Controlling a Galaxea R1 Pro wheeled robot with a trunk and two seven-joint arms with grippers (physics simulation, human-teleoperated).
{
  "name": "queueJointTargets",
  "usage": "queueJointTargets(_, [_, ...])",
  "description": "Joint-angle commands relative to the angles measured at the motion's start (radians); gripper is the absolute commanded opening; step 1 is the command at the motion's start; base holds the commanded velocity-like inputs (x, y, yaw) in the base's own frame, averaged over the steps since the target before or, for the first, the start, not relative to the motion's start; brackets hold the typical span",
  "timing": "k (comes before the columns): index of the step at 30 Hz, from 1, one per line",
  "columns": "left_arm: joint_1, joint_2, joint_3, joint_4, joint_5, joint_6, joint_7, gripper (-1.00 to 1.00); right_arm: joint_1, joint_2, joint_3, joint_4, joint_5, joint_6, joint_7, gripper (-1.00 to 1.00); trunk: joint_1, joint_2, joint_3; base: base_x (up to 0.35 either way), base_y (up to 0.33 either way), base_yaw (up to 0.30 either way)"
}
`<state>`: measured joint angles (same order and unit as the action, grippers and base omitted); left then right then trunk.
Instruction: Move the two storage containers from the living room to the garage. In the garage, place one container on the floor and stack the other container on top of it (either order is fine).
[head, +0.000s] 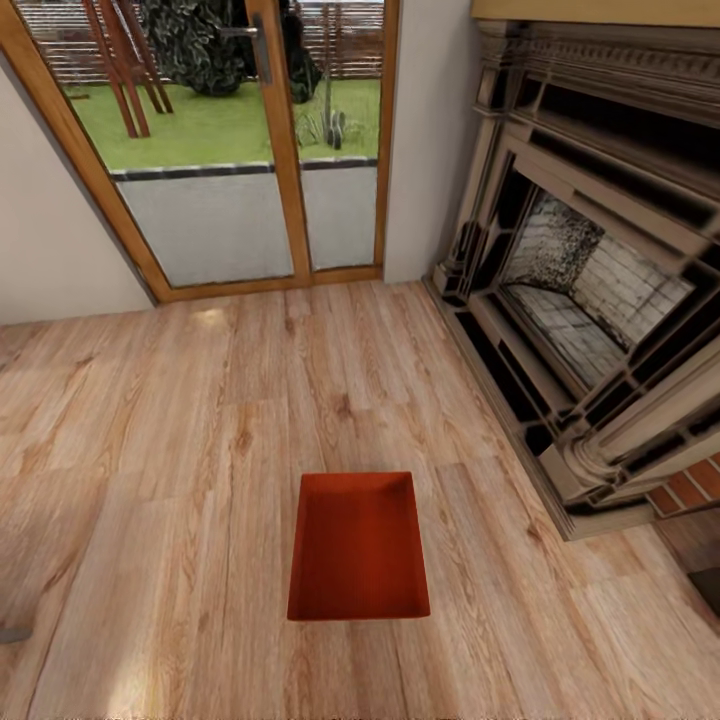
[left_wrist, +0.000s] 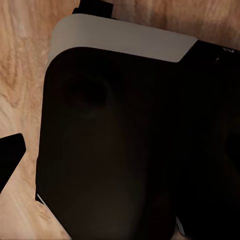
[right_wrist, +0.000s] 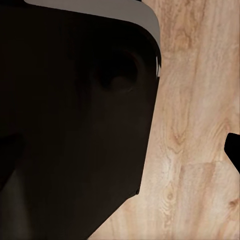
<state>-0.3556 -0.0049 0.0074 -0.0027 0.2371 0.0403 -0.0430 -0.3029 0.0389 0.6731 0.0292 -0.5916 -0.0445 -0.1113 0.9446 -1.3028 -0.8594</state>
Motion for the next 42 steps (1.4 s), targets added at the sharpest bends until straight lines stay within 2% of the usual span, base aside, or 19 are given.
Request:
queueJointTargets(1, [-0.001,0.000,0.000,0.000,0.008,0.004,-0.003,1.00,-0.001,0.001,0.008,0.003,-0.008,-0.005,-0.001,1.00,0.000,0.000,-0.002,0.000,0.000,0.000])
queueJointTargets(42, [-0.001,0.000,0.000,0.000,0.008,0.004,-0.003,1.00,-0.001,-0.001,0.008,0.003,-0.008,-0.006,-0.002,1.00,0.000,0.000,-0.066,0.000,0.000,0.000])
